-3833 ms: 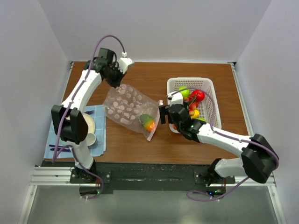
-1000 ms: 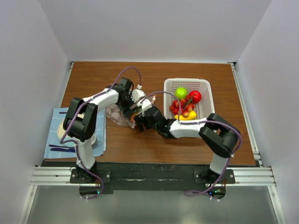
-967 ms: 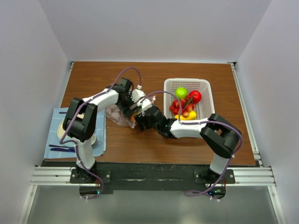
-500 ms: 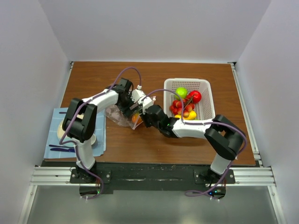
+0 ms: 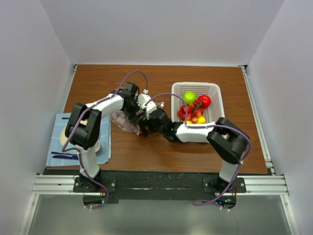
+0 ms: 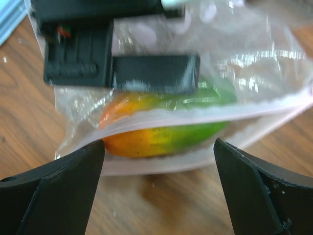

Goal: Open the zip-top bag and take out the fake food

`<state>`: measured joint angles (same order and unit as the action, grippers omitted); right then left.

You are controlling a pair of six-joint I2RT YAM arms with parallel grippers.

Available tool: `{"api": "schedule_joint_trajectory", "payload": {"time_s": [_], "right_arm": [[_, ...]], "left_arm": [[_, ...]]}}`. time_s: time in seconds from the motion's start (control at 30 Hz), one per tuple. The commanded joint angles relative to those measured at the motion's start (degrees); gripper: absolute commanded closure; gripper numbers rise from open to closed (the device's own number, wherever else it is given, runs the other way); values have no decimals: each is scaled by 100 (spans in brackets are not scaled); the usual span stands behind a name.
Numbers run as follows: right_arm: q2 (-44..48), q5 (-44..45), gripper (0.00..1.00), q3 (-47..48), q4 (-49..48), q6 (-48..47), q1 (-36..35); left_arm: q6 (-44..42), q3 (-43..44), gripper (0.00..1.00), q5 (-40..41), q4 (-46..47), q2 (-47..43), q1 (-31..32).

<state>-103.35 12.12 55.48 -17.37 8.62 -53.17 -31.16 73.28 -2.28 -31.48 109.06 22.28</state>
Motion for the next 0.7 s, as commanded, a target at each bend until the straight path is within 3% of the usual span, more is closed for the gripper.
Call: {"api": "schedule_joint_trajectory", "payload": {"time_s": [0.0, 0.67], "right_arm": [[-194, 27, 1, 410, -170, 131, 26], [-1118, 572, 1, 789, -495, 298, 17]], "left_arm": [[-136, -68, 0, 185, -200, 125, 13], [66, 222, 0, -730, -727, 116, 154]]}}
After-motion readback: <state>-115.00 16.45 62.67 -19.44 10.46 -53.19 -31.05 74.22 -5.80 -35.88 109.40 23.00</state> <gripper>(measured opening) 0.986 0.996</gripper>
